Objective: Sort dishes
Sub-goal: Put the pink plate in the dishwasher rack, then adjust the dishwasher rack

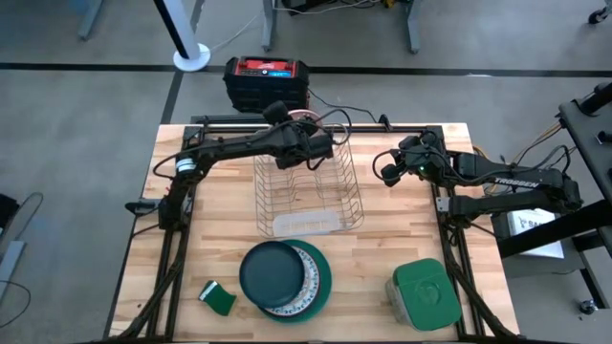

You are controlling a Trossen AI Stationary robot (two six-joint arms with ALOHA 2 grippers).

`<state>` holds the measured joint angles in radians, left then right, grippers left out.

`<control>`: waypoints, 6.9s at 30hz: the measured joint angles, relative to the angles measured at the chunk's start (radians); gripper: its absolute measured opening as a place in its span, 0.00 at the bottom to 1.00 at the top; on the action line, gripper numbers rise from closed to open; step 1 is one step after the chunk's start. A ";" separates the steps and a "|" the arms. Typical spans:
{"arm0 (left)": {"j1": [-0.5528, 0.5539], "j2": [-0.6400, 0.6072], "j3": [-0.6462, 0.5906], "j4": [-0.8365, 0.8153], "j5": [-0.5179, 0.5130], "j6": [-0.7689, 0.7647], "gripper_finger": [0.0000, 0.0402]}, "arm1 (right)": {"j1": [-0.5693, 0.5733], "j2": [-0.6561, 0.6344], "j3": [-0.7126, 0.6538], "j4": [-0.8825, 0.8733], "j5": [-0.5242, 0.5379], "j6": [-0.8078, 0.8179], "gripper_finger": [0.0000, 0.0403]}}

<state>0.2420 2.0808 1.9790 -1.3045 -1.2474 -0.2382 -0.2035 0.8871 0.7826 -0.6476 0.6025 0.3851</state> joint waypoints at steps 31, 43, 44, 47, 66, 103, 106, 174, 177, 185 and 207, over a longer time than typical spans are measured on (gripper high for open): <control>0.005 0.028 -0.012 0.109 0.103 0.097 0.10 | 0.000 0.000 0.000 0.000 0.000 0.000 0.00; 0.006 0.028 -0.011 0.108 0.116 0.142 0.26 | 0.000 0.000 0.000 0.000 -0.001 0.000 0.00; 0.006 0.028 -0.011 0.108 0.117 0.144 0.27 | 0.000 0.000 0.000 -0.001 -0.001 0.001 0.00; 0.006 0.028 -0.001 0.085 0.117 0.151 0.30 | 0.000 0.000 0.000 -0.001 -0.001 0.000 0.00; 0.014 0.027 0.122 0.022 0.245 0.213 0.37 | 0.000 0.000 -0.001 -0.001 -0.002 0.001 0.00; 0.043 0.034 0.206 0.089 0.373 0.381 0.64 | 0.000 0.000 -0.001 -0.002 -0.028 0.028 0.00; 0.044 0.034 0.207 0.072 0.339 0.386 0.64 | 0.000 0.000 -0.001 -0.002 -0.029 0.028 0.00; -0.316 -0.855 -1.205 0.842 0.675 0.215 0.00 | 0.000 -0.001 -0.117 0.095 -0.035 0.010 0.00; -0.315 -0.861 -1.236 0.915 0.684 0.254 0.00 | 0.000 -0.001 -0.117 0.109 -0.035 0.010 0.00; -0.309 -0.874 -1.260 0.954 0.686 0.265 0.00 | 0.000 -0.001 -0.117 0.108 -0.035 0.010 0.00; -0.189 -0.912 -1.271 0.933 0.674 0.451 0.00 | 0.000 -0.001 -0.117 0.106 -0.036 0.009 0.00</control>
<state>0.0533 1.1683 0.7082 -0.3713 -0.5732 0.2131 -0.2033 0.8860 0.6653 -0.5411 0.5667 0.3939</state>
